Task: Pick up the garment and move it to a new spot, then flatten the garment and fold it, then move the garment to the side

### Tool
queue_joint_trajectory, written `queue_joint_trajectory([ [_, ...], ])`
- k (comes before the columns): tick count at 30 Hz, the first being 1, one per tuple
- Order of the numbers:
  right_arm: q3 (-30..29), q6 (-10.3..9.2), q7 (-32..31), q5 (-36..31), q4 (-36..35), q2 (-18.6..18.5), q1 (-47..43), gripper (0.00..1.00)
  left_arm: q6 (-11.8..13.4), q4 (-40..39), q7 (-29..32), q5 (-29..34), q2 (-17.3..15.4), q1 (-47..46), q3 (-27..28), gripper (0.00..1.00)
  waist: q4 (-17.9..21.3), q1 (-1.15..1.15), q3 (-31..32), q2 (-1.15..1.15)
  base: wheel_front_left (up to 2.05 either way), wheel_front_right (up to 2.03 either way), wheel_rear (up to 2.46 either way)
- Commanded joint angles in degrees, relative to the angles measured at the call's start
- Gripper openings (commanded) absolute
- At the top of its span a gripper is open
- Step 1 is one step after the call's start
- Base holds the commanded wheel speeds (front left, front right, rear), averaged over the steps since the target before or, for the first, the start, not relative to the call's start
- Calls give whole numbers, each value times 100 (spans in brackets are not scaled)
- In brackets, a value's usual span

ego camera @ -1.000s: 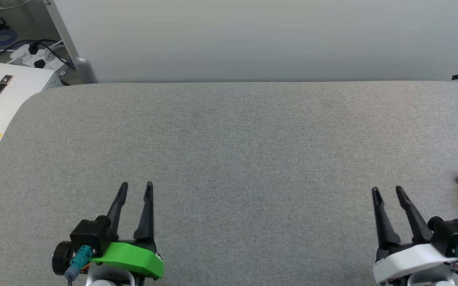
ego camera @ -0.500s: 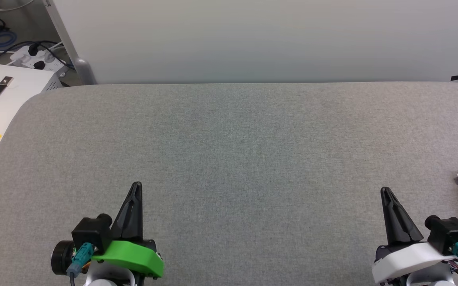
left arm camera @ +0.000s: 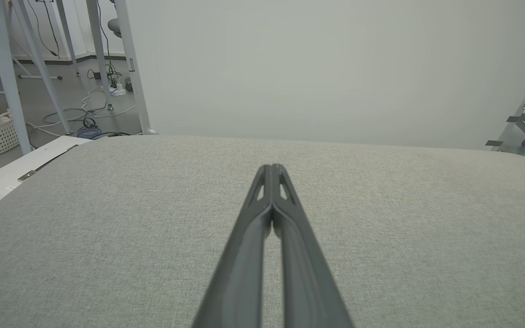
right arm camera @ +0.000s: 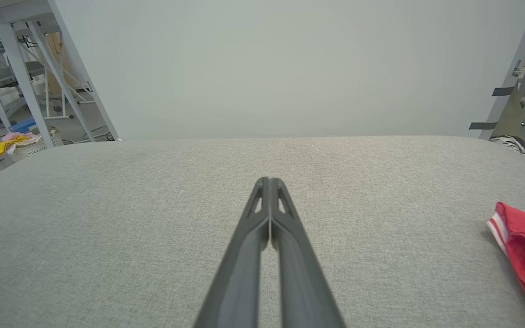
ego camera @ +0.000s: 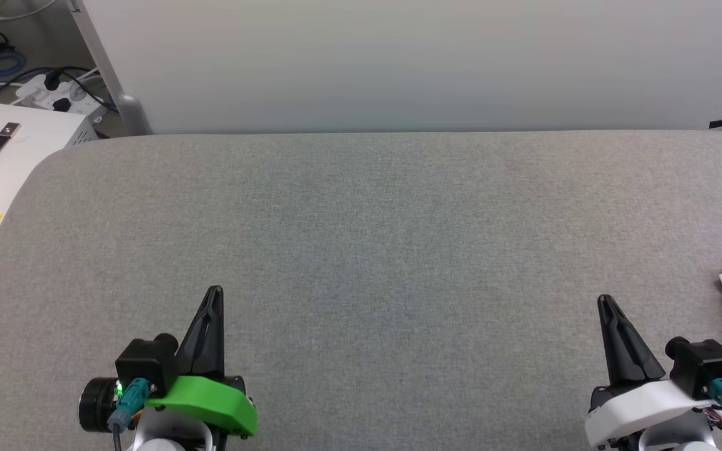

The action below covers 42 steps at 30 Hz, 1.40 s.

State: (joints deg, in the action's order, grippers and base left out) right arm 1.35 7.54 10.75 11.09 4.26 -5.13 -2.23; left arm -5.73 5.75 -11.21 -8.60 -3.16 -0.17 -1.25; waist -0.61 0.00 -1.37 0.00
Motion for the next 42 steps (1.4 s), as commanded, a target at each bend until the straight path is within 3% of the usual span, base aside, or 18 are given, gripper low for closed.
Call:
queue_joint_trajectory([
  [1,-11,-1,-37,-80,-35,22,55,0,45,-40,31,68,7,4,22,0,1,0,2,0,0,0,0],
  [42,-64,-3,-486,-525,-204,110,128,0,273,-271,502,410,16,10,67,0,27,0,61,0,0,0,0],
])
